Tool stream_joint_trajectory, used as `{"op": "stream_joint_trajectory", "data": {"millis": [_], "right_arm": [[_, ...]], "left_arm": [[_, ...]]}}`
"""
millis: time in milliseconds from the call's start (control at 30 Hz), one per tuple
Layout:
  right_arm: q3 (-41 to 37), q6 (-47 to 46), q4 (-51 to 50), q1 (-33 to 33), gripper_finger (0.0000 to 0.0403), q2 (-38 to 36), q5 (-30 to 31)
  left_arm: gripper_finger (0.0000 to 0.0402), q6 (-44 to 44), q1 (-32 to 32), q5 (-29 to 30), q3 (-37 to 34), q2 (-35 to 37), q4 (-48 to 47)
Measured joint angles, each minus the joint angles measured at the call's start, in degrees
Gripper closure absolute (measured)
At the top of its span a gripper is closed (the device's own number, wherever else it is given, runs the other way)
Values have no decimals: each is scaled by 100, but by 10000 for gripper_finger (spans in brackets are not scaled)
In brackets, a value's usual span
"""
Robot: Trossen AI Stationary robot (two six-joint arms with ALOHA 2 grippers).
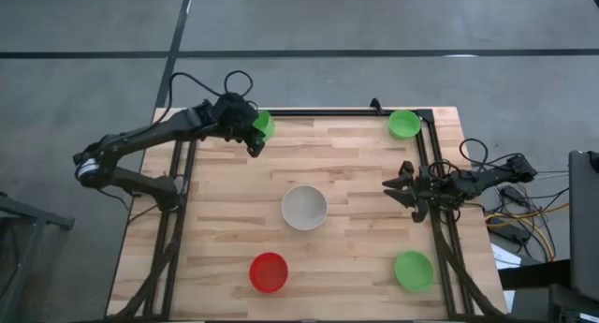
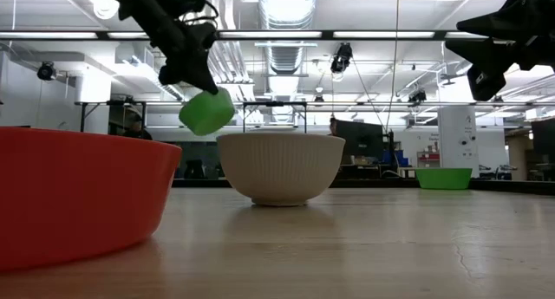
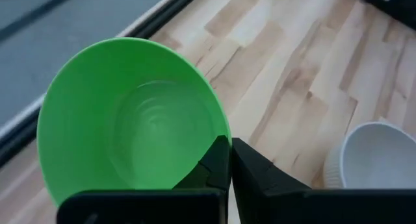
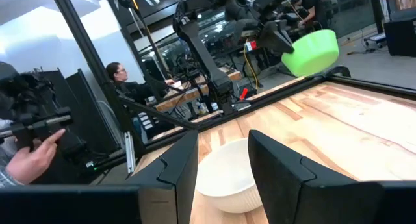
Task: Nest bowls inside each other
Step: Stack the top left green bowl on the top of the gray bowl
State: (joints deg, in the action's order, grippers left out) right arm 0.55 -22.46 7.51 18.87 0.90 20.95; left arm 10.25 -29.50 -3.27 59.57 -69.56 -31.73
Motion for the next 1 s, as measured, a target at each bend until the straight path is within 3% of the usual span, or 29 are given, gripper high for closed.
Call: {"op": "stream_joint_trajectory", "data": {"millis": [367,1000], "right_arm": [[-1,0,0,-1,271,0,1],[0,0,0,0,271,0,0]], "left_arm": [[394,-123,479,186,0,431,-1],[394,-559,1905,188,-83,601,152]]}}
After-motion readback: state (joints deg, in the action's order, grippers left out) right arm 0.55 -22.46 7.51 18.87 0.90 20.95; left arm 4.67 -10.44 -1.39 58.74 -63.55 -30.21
